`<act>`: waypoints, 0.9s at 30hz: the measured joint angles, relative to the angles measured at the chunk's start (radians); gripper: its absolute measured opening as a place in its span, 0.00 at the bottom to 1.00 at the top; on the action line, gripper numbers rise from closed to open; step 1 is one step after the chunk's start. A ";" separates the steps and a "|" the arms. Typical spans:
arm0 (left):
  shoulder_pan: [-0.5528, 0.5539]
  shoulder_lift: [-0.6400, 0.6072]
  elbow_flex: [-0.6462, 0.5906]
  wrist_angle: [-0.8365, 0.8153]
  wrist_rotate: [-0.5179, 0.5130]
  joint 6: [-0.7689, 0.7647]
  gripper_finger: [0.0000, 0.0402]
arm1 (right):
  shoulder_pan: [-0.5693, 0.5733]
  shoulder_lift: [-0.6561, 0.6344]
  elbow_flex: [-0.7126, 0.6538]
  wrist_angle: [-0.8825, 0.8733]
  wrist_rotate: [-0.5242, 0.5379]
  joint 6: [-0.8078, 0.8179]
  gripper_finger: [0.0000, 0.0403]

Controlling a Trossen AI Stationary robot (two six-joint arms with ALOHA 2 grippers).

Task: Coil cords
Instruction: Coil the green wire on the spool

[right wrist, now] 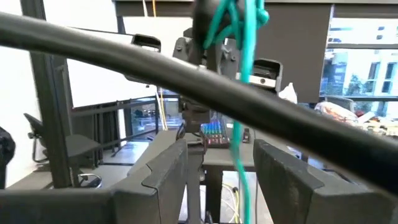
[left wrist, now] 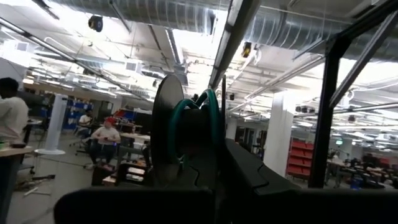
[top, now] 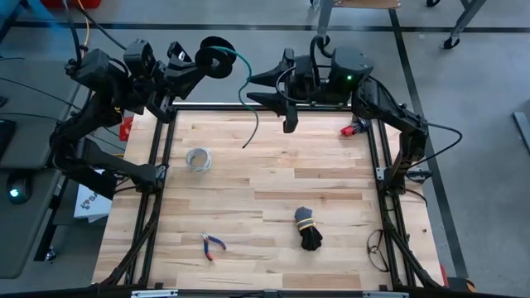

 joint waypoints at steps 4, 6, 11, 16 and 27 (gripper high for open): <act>0.000 0.009 0.000 0.033 0.015 -0.008 0.01 | -0.003 0.000 0.000 0.005 0.002 0.001 0.44; 0.000 0.012 0.000 0.044 0.014 -0.008 0.01 | -0.003 0.000 0.000 0.005 -0.007 0.006 0.44; 0.000 0.013 0.000 0.043 0.013 -0.010 0.00 | 0.007 0.000 0.000 0.005 -0.011 0.005 0.39; 0.000 0.013 0.000 0.046 0.012 -0.017 0.00 | 0.012 0.000 -0.001 0.009 -0.012 -0.003 0.26; 0.000 0.025 0.000 0.050 0.006 -0.018 0.00 | 0.013 0.000 -0.001 0.032 -0.012 -0.002 0.20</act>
